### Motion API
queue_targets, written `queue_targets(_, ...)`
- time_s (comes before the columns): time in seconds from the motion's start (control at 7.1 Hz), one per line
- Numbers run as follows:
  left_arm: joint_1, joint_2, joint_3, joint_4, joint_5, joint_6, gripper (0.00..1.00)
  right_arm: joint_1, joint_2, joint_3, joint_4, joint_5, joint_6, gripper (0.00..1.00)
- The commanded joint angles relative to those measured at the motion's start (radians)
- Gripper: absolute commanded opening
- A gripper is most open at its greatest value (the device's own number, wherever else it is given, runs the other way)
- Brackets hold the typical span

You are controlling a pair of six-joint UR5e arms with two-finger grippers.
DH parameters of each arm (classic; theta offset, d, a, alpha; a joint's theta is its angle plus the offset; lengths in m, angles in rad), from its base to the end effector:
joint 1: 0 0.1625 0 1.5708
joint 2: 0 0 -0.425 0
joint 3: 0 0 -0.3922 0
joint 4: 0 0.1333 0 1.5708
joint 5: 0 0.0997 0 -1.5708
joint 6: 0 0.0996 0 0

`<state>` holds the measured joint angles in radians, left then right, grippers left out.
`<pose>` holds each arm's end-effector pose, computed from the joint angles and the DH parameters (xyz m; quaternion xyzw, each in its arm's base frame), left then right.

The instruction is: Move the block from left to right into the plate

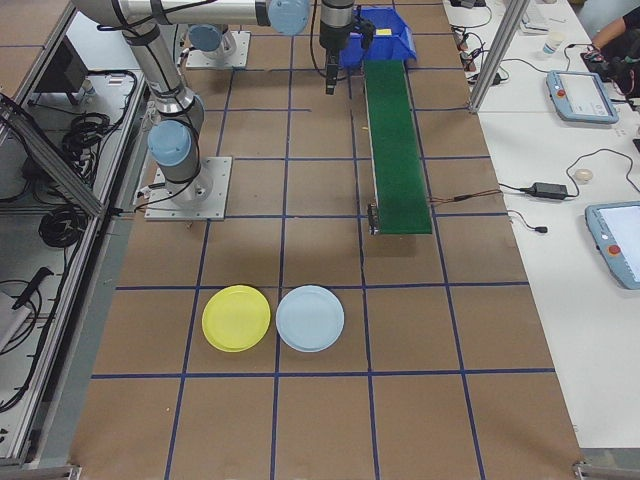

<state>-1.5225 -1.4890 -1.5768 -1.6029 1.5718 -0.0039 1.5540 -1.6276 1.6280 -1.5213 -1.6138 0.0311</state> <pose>-0.1108 -0.4662 0.5206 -0.0261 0.9994 -0.0218 0.0010 0.1212 -0.4648 0.4823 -0.0234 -0.9992 -0.0248 0.0217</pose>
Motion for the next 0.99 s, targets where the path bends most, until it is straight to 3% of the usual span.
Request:
queue_targets(0.0,0.001,0.010,0.000,-0.006,0.026,-0.010,1.00,0.003,0.000,0.001,0.001,0.000,0.000,1.00)
queue_targets(0.42,0.020,-0.028,0.000,0.009,0.011,0.043,1.00,0.001,0.000,0.001,0.003,0.000,0.000,1.00)
queue_targets(0.85,0.073,-0.268,-0.012,0.241,0.011,0.173,1.00,0.000,0.000,0.001,0.003,-0.003,0.000,1.00)
